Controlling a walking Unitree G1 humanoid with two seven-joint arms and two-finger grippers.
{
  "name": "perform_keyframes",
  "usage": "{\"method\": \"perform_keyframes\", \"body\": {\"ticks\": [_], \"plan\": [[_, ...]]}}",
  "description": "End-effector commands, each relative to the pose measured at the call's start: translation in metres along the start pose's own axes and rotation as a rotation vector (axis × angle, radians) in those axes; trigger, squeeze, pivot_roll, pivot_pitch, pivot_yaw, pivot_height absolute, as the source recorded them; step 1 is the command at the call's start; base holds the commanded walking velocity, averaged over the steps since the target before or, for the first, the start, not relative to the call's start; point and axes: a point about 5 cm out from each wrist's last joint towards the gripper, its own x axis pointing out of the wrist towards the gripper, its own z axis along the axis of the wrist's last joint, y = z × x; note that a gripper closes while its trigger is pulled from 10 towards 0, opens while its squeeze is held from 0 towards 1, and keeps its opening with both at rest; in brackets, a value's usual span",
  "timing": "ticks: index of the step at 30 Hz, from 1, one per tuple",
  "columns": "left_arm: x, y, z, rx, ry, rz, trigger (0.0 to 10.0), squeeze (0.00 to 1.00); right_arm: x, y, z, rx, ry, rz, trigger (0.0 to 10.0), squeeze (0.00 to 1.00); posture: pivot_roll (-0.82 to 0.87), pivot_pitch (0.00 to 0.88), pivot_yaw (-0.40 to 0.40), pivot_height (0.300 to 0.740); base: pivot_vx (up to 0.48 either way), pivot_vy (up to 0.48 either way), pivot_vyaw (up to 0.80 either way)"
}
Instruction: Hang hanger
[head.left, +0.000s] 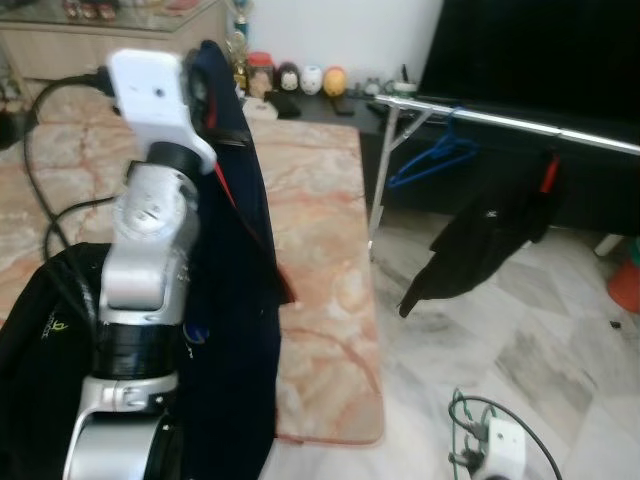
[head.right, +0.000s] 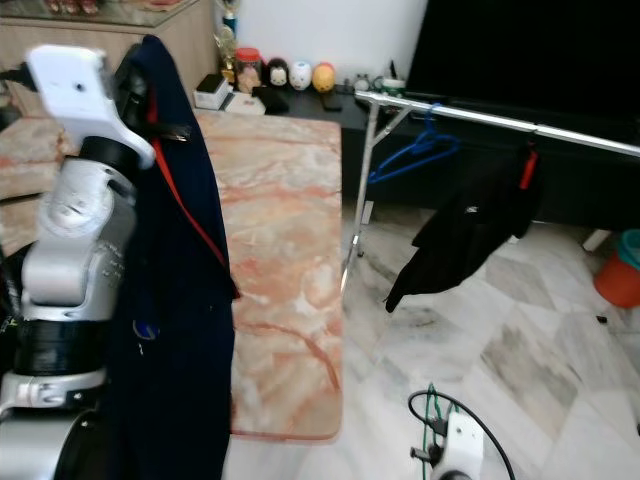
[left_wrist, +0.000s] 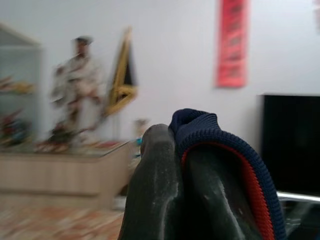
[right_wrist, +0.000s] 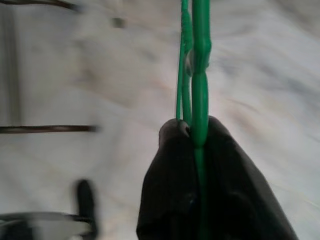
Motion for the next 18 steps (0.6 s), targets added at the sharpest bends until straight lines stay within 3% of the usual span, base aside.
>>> {"method": "perform_keyframes", "body": {"ticks": [1, 4, 8, 12, 13, 16, 18], "plan": [[0.003, -0.012, 0.008, -0.022, -0.037, -0.039, 10.0, 0.00, -0.003, -0.013, -0.005, 0.000, 0.015, -0.033, 10.0, 0.00, 0.21, 0.000, -0.069, 0.740, 0.375, 0.000, 0.00], [-0.004, -0.013, -0.007, -0.035, 0.037, -0.056, 10.0, 0.00, -0.003, -0.013, -0.005, -0.003, 0.018, -0.031, 10.0, 0.00, 0.21, 0.000, -0.070, 0.740, 0.234, 0.000, 0.00], [-0.026, -0.011, -0.033, -0.067, 0.156, -0.078, 10.0, 0.00, -0.003, -0.013, -0.006, -0.003, 0.020, -0.030, 10.0, 0.00, 0.20, 0.000, -0.063, 0.740, 0.000, 0.000, 0.00], [-0.061, 0.000, -0.053, -0.062, 0.273, -0.061, 10.0, 0.00, -0.003, -0.013, -0.006, -0.001, 0.021, -0.031, 10.0, 0.00, 0.21, 0.000, -0.057, 0.740, 0.000, 0.000, 0.00], [-0.061, 0.000, -0.053, -0.062, 0.273, -0.061, 10.0, 0.00, -0.003, -0.013, -0.006, -0.001, 0.021, -0.031, 10.0, 0.00, 0.21, 0.000, -0.057, 0.740, 0.000, 0.000, 0.00], [-0.097, 0.015, -0.062, -0.081, 0.369, -0.040, 10.0, 0.00, -0.003, -0.013, -0.007, -0.003, 0.023, -0.031, 10.0, 0.00, 0.21, 0.000, -0.051, 0.740, 0.000, 0.000, 0.00], [-0.104, 0.018, -0.063, -0.086, 0.388, -0.037, 10.0, 0.00, -0.003, -0.013, -0.007, -0.003, 0.024, -0.031, 10.0, 0.00, 0.21, 0.000, -0.052, 0.740, 0.000, 0.000, 0.00]]}}
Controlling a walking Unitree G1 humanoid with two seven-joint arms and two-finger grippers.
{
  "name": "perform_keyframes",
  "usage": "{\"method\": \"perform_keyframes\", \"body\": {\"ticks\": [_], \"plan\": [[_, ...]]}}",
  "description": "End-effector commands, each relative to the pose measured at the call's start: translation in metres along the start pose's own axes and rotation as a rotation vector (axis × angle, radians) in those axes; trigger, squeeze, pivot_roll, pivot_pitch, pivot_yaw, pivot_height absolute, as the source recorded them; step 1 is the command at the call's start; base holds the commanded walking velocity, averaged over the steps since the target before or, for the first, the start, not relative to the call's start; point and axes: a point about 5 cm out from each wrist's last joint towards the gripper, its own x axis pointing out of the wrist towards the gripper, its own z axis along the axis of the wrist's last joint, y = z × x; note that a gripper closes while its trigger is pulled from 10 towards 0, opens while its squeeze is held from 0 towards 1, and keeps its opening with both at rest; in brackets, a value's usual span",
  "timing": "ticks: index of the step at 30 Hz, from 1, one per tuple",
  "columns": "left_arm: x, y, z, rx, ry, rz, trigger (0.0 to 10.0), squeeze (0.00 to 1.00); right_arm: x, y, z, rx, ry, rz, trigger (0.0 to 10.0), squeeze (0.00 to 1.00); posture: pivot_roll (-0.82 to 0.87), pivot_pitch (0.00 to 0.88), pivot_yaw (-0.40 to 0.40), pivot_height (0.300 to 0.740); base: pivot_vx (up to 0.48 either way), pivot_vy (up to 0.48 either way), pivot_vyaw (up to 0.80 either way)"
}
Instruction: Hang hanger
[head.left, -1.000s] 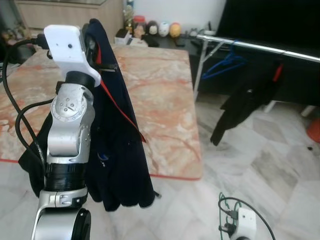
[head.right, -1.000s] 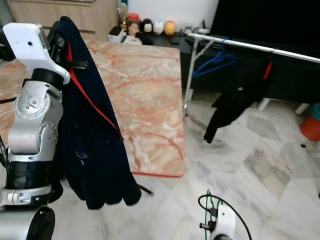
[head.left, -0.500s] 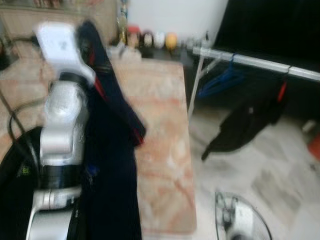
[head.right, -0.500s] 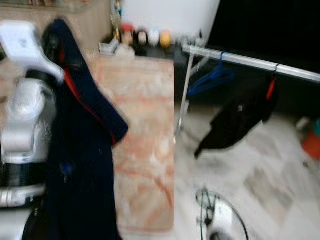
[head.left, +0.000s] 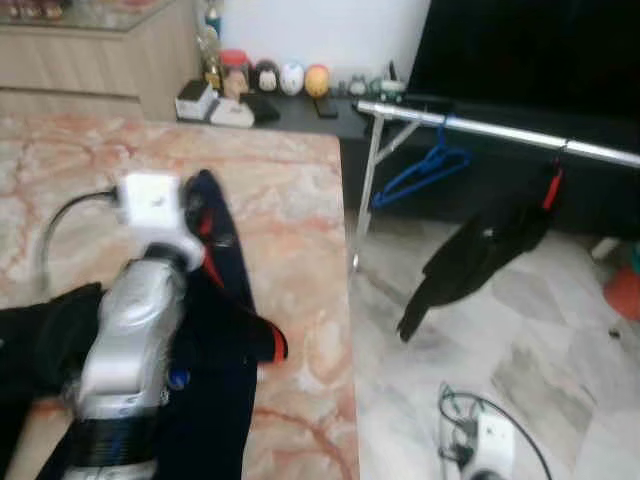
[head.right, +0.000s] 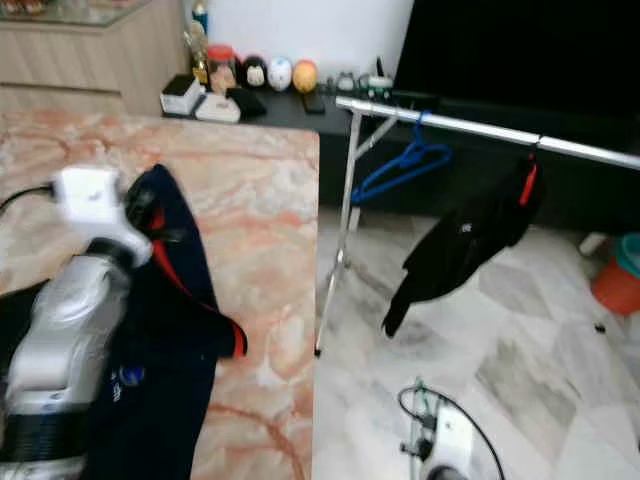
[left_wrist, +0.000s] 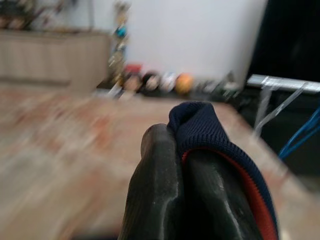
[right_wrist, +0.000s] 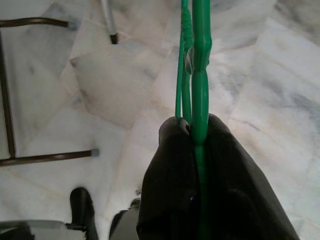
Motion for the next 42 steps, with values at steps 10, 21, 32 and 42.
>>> {"method": "perform_keyframes", "body": {"ticks": [10, 21, 32, 42], "plan": [[-0.067, 0.002, -0.024, 0.045, 0.291, -0.327, 10.0, 0.00, -0.002, -0.006, -0.004, -0.011, 0.017, -0.011, 10.0, 0.00, 0.24, 0.000, -0.051, 0.740, 0.000, 0.000, 0.00], [-0.073, -0.003, -0.034, 0.063, 0.377, -0.384, 10.0, 1.00, -0.002, -0.005, -0.006, -0.017, 0.022, -0.005, 10.0, 0.00, 0.23, 0.000, -0.040, 0.740, 0.000, 0.000, 0.00], [-0.074, 0.002, -0.034, 0.058, 0.369, -0.342, 10.0, 1.00, -0.002, -0.005, -0.006, -0.015, 0.024, -0.003, 10.0, 0.00, 0.23, 0.000, -0.038, 0.740, 0.000, 0.000, 0.00], [-0.073, -0.006, -0.034, 0.031, 0.350, -0.319, 10.0, 1.00, -0.002, -0.007, -0.005, -0.011, 0.019, -0.011, 10.0, 0.00, 0.23, 0.000, -0.047, 0.740, 0.000, 0.000, 0.00]]}}
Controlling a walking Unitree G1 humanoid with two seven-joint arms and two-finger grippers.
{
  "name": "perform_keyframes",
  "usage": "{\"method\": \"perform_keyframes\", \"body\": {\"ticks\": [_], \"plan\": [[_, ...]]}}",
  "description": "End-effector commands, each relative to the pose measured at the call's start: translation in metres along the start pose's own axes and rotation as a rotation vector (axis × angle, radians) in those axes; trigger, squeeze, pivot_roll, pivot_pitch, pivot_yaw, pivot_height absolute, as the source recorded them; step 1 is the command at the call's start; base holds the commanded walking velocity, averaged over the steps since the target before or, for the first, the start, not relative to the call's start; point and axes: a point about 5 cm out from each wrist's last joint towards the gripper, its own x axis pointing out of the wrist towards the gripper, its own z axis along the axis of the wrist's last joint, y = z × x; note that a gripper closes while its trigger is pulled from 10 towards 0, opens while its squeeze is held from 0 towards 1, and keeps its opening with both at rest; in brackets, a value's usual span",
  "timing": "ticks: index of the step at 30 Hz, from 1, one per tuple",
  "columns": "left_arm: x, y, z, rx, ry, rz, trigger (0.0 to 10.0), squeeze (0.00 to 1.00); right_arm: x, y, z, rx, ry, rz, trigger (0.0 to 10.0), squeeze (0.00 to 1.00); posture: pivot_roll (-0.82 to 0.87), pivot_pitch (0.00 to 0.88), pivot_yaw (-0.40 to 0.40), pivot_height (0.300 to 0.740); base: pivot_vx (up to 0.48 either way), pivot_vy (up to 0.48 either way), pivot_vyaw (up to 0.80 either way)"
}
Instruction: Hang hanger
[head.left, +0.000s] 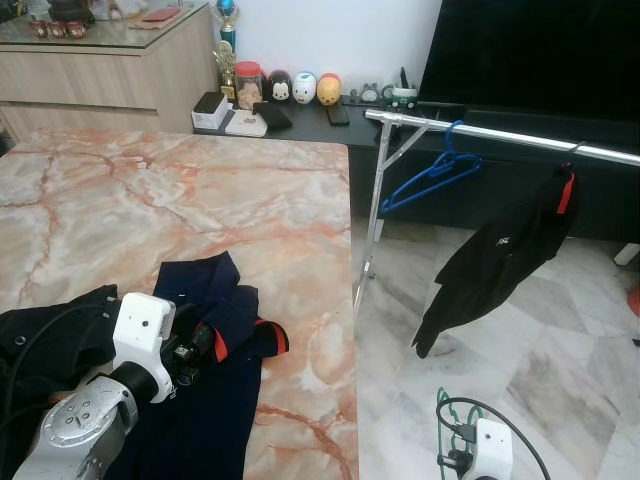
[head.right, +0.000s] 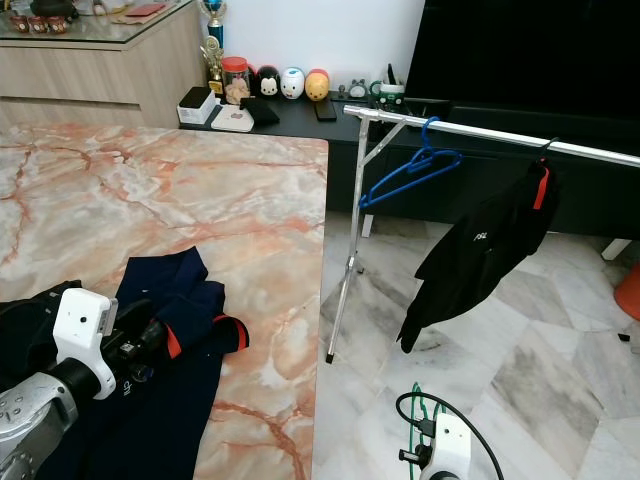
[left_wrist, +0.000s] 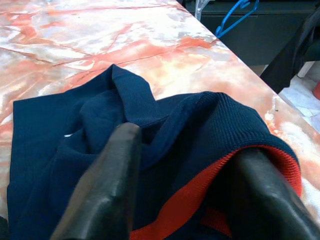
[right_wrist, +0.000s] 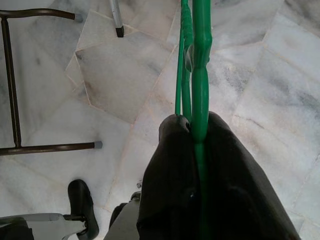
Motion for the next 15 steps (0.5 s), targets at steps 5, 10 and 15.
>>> {"method": "perform_keyframes", "body": {"ticks": [5, 10, 15], "plan": [[-0.0009, -0.0089, 0.0007, -0.008, -0.014, 0.005, 10.0, 1.00, -0.0001, -0.0033, 0.0013, 0.004, 0.000, -0.010, 10.0, 0.00, 0.23, 0.000, -0.052, 0.740, 0.000, 0.000, 0.00], [-0.0019, -0.0095, -0.0016, 0.012, 0.000, 0.022, 10.0, 1.00, -0.0002, -0.0044, 0.0018, -0.001, 0.000, -0.011, 10.0, 0.00, 0.23, 0.000, -0.055, 0.740, 0.000, 0.000, 0.00], [-0.0011, -0.0118, -0.0032, 0.013, -0.003, 0.026, 10.0, 0.00, -0.0003, -0.0045, 0.0017, -0.007, 0.001, -0.006, 10.0, 0.00, 0.23, 0.000, -0.056, 0.740, 0.000, 0.000, 0.00]]}}
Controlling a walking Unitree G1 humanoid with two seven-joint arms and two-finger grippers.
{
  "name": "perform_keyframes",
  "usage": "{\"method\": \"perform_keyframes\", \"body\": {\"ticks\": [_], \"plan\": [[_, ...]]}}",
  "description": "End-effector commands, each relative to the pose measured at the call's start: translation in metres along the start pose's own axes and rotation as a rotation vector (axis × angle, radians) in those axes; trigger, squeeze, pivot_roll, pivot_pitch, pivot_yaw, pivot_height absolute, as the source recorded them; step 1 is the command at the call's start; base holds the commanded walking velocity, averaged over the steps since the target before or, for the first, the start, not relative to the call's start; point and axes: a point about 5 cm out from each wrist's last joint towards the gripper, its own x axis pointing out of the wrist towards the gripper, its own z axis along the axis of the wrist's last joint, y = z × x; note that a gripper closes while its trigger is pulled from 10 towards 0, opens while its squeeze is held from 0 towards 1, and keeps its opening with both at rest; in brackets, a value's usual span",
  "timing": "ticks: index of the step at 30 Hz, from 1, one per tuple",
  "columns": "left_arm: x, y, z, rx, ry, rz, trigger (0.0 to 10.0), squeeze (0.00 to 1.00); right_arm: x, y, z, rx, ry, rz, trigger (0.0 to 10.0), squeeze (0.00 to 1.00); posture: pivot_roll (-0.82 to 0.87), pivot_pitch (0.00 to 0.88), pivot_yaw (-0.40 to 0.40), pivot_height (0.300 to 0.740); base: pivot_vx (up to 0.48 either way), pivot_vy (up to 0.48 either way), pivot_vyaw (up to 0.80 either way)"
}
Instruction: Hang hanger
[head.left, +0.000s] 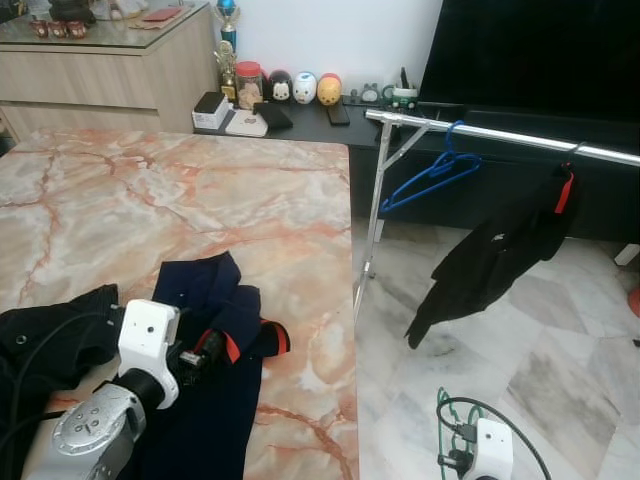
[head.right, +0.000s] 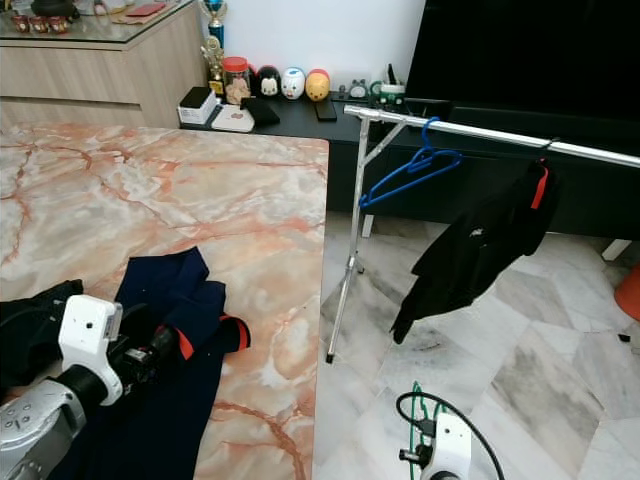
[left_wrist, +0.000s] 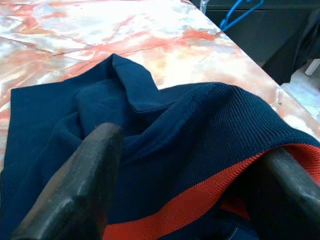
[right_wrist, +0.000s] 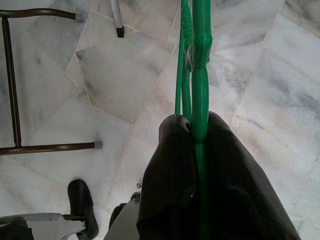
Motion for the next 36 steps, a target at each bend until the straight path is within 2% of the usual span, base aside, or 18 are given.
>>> {"method": "perform_keyframes", "body": {"ticks": [1, 12, 32, 36], "plan": [[-0.001, -0.004, 0.004, 0.014, -0.021, -0.007, 10.0, 0.00, 0.000, -0.004, 0.001, -0.004, 0.002, -0.008, 10.0, 0.00, 0.23, 0.000, -0.056, 0.740, 0.000, 0.000, 0.00], [0.001, -0.008, 0.006, 0.024, -0.038, -0.014, 10.0, 0.00, 0.000, -0.004, 0.002, -0.007, 0.001, -0.007, 10.0, 0.00, 0.23, 0.000, -0.056, 0.740, -0.455, 0.000, 0.00], [0.004, -0.005, 0.015, 0.033, -0.085, 0.009, 10.0, 0.00, 0.000, -0.004, 0.001, -0.009, 0.003, -0.003, 10.0, 0.00, 0.23, 0.000, -0.056, 0.740, -0.480, 0.000, 0.00], [0.005, 0.000, 0.004, 0.033, -0.053, 0.052, 10.0, 0.00, 0.000, -0.003, 0.001, -0.008, 0.002, -0.002, 10.0, 0.00, 0.24, 0.000, -0.055, 0.740, -0.087, 0.000, 0.00]]}}
